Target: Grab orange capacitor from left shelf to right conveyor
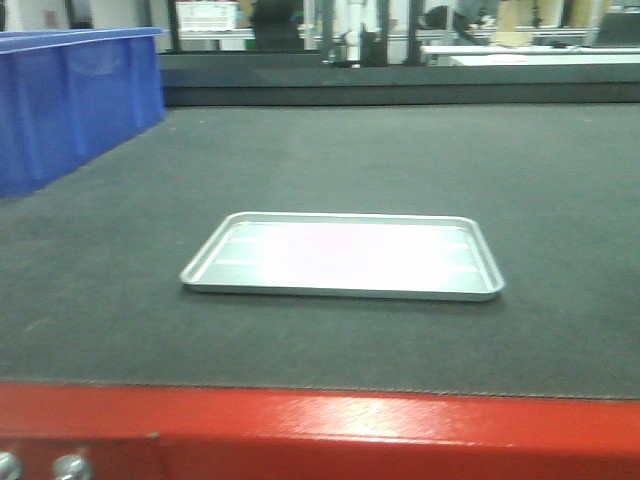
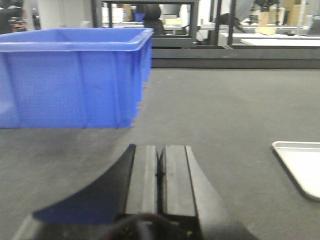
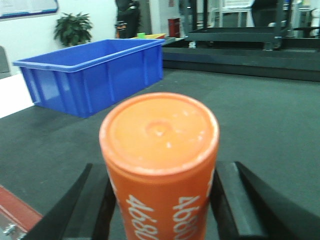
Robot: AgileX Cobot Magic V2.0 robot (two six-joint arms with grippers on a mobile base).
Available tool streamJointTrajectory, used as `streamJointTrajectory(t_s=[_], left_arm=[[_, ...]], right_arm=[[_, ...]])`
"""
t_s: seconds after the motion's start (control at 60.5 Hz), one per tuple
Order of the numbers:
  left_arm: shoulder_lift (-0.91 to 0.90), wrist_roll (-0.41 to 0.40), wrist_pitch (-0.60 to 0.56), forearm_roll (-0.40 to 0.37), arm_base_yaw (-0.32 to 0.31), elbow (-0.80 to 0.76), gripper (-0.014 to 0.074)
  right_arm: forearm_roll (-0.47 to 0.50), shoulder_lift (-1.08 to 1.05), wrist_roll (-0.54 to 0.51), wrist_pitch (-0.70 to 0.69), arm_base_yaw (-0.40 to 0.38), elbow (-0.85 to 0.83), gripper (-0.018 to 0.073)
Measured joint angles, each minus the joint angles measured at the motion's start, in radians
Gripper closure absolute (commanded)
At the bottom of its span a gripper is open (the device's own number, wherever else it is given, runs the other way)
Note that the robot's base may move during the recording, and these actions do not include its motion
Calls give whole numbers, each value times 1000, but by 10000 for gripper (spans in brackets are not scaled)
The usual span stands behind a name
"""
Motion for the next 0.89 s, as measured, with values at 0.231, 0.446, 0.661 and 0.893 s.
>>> streamJointTrajectory(t_s=[0.231, 0.446, 0.661, 0.893], left_arm=[[0, 0, 0, 0, 0, 0, 701], [0, 0, 0, 0, 0, 0, 701], [0, 0, 0, 0, 0, 0, 701], [0, 0, 0, 0, 0, 0, 701]], right_arm=[[0, 0, 0, 0, 0, 0, 507], [0, 0, 0, 0, 0, 0, 507], [0, 0, 0, -66, 0, 0, 507], [-8, 30, 4, -158, 0, 0, 505]])
